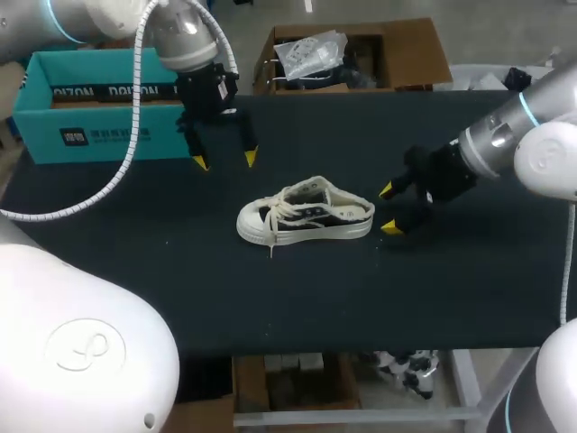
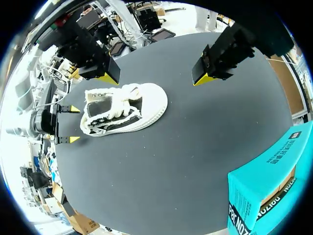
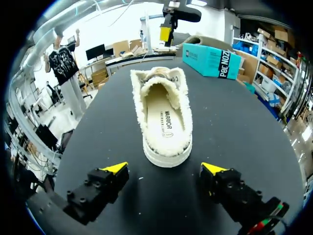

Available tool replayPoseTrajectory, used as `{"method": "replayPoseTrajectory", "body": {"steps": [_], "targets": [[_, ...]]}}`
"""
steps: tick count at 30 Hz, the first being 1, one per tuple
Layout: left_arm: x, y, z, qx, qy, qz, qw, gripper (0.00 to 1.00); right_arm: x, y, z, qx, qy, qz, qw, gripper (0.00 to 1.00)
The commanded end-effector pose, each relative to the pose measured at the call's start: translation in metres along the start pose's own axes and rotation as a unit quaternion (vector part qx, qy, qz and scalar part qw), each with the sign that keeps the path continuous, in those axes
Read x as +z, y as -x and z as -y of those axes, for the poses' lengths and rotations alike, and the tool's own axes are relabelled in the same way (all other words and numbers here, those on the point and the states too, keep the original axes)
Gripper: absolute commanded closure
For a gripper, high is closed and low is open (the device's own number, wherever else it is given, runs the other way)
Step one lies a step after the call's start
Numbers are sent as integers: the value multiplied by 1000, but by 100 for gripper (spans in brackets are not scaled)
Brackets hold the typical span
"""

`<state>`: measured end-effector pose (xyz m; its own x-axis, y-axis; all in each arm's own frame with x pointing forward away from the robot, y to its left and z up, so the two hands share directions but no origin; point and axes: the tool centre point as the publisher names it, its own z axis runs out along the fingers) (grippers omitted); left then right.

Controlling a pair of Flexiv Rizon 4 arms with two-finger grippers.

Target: Open the shoe tongue, take the insole out of the shoe, put the insole back into the shoe, and pack the shoe into the shoebox

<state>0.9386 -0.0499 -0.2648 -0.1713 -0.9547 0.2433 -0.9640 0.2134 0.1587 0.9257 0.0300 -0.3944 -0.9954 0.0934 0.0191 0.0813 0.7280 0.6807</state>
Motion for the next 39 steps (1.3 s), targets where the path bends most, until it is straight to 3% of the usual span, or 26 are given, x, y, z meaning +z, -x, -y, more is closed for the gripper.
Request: {"method": "replayPoseTrajectory", "body": {"steps": [1,15,29,39], "targets": [[-2,-18,1,3,7,27,1000,0,15,-2,6,-1,24,17,1000,0],[7,-46,-1,13,23,54,998,0,44,7,4,-3,98,35,995,0],[17,-52,-1,25,34,53,998,0,59,11,-9,2,147,30,989,0],[21,-53,-3,28,38,55,997,0,68,12,-20,0,150,22,988,0]]}}
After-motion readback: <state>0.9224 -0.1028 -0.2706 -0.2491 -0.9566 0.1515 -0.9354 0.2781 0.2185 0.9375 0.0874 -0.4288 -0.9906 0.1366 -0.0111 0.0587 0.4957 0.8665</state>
